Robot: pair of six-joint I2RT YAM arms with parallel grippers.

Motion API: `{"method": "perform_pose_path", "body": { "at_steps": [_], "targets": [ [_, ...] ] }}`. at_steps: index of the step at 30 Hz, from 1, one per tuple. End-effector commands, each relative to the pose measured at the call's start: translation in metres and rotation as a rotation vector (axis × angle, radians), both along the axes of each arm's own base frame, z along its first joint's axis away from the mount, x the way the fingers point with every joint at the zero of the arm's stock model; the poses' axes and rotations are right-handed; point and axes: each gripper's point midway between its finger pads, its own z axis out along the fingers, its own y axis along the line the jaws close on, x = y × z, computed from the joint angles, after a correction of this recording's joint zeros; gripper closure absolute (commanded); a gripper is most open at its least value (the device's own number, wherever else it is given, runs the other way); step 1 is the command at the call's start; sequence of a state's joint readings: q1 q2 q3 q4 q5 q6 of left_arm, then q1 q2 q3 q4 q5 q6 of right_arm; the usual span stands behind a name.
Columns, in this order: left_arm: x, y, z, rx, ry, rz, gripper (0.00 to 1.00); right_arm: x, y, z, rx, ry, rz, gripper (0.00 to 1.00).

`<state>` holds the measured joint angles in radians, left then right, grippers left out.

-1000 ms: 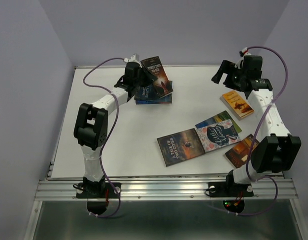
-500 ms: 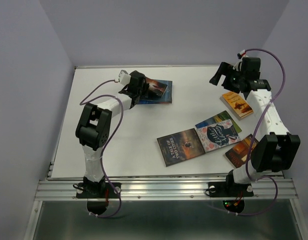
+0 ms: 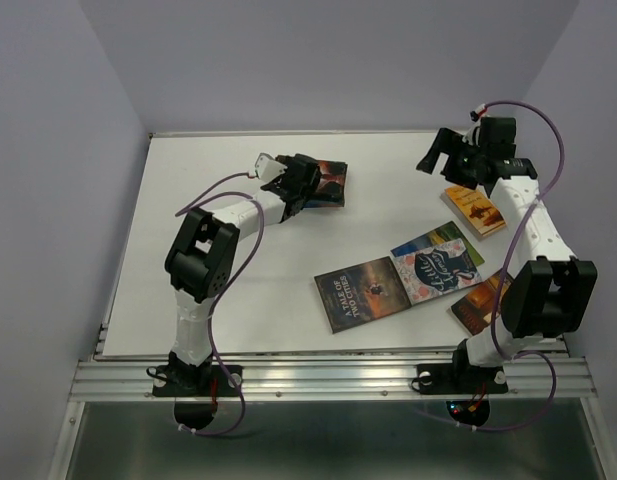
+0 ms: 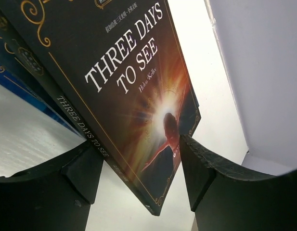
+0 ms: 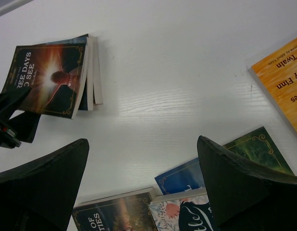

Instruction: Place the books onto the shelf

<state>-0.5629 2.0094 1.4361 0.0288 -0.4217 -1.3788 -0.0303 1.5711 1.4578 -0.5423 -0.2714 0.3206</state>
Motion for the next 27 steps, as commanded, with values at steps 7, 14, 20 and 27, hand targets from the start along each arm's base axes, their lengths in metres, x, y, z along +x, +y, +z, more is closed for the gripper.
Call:
{"method": "perform_pose_path", "body": {
  "at_steps": [7, 14, 20, 27],
  "targets": [
    [-0.022, -0.004, 0.011, 0.015, 0.091, -0.055, 0.22, 0.003, 0.012, -0.009, 0.024, 0.009, 0.077, 0.00],
    [-0.040, -0.008, 0.019, 0.091, 0.120, -0.203, 0.20, -0.015, 0.045, -0.044, -0.251, 0.097, 0.287, 0.00],
    [-0.060, 0.006, 0.051, 0.190, 0.076, -0.310, 0.17, -0.018, 0.094, -0.071, -0.438, 0.079, 0.471, 0.00],
    [-0.075, 0.041, 0.087, 0.273, -0.054, -0.440, 0.10, 0.007, 0.154, -0.106, -0.501, 0.061, 0.577, 0.00]
  ]
}}
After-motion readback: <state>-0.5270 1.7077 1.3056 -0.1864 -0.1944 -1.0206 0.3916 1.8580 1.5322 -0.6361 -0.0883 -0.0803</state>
